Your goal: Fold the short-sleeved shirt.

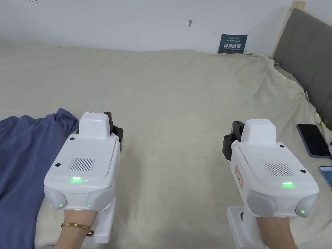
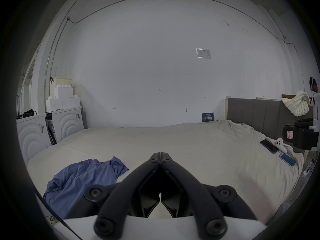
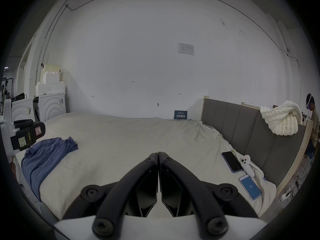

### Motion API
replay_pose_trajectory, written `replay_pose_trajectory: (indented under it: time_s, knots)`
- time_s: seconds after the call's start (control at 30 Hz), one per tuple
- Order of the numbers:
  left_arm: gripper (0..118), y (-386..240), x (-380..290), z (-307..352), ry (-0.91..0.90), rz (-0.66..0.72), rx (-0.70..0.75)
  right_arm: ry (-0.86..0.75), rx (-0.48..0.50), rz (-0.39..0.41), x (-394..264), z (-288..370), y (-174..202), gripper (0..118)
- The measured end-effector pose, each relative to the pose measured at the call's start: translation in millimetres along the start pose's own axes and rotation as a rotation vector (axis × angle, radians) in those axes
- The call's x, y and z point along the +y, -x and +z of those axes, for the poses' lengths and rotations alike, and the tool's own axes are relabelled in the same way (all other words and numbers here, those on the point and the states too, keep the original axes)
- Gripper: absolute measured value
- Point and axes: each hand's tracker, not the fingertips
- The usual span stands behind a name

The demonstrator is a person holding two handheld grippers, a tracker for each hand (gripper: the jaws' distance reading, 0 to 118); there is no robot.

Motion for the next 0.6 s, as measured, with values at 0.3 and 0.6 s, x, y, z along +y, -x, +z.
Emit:
replay_pose_trajectory:
  time_s: [0.3, 0.6]
  knots:
    - [0, 0, 1, 1, -0.002, -0.002, -0.001, 0.001, 0.004, 0.008, 2, 0, 1, 0]
    - [0, 34, 2, 13, -0.005, 0.018, 0.099, -0.02, 0.097, 0.029, 11, -9, 33, 0]
